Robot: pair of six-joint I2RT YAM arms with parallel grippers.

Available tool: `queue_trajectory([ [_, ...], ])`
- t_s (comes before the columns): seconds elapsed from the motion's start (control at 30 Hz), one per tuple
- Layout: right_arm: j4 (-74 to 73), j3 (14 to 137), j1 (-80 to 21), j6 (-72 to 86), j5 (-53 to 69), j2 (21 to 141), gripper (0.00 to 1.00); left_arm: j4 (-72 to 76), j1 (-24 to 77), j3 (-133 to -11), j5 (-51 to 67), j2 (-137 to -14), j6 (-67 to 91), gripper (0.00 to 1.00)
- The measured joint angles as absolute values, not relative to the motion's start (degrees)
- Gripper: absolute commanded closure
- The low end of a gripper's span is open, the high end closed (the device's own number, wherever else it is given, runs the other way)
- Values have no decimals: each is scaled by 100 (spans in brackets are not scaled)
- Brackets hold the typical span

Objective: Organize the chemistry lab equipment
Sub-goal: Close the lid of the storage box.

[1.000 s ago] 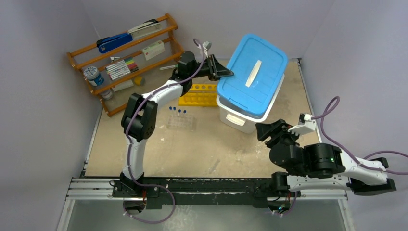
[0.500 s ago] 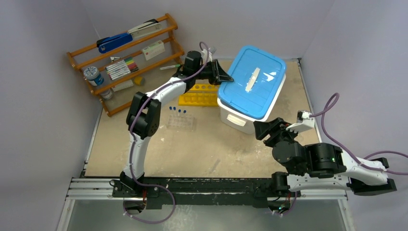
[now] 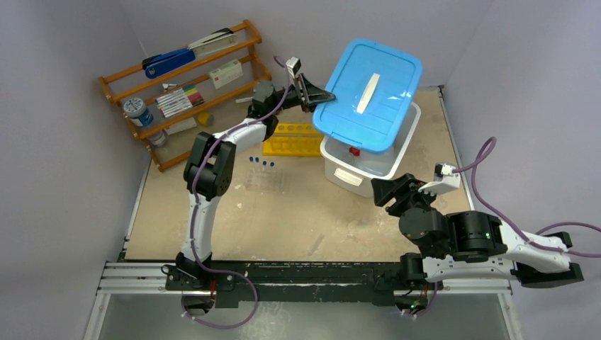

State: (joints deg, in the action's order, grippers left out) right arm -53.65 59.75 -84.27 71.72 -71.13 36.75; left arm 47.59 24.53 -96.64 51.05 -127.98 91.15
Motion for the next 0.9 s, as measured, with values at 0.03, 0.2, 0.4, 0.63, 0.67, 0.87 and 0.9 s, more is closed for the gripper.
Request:
queue_trajectory([
  [0.03, -5363, 5970, -8427, 7177, -7109, 3675, 37, 5083, 2445, -9664, 5113, -12840, 9406, 100],
  [0.2, -5360, 5959, -8427, 7181, -7105, 3675, 38, 6226, 2458, -9660, 5210, -13056, 10403, 100],
  [0.4, -4591, 5979, -8427, 6259, -7105, 3789, 37, 6123, 2635, -9559, 5332, -13058, 10291, 100],
  [0.63, -3824, 6265, -8427, 5408, -6934, 4195, 38, 3955, 2921, -9596, 5286, -13054, 8514, 100],
  [0.67, -3570, 6261, -8429, 5148, -6882, 4136, 39, 3385, 2928, -9682, 5249, -13054, 8259, 100],
  [0.87, -2436, 6110, -8436, 4147, -6779, 3459, 39, 1653, 2877, -10186, 4958, -12921, 6842, 100],
  [0.9, -2324, 6110, -8436, 4080, -6788, 3371, 39, 1492, 2875, -10230, 4939, -12905, 6729, 100],
])
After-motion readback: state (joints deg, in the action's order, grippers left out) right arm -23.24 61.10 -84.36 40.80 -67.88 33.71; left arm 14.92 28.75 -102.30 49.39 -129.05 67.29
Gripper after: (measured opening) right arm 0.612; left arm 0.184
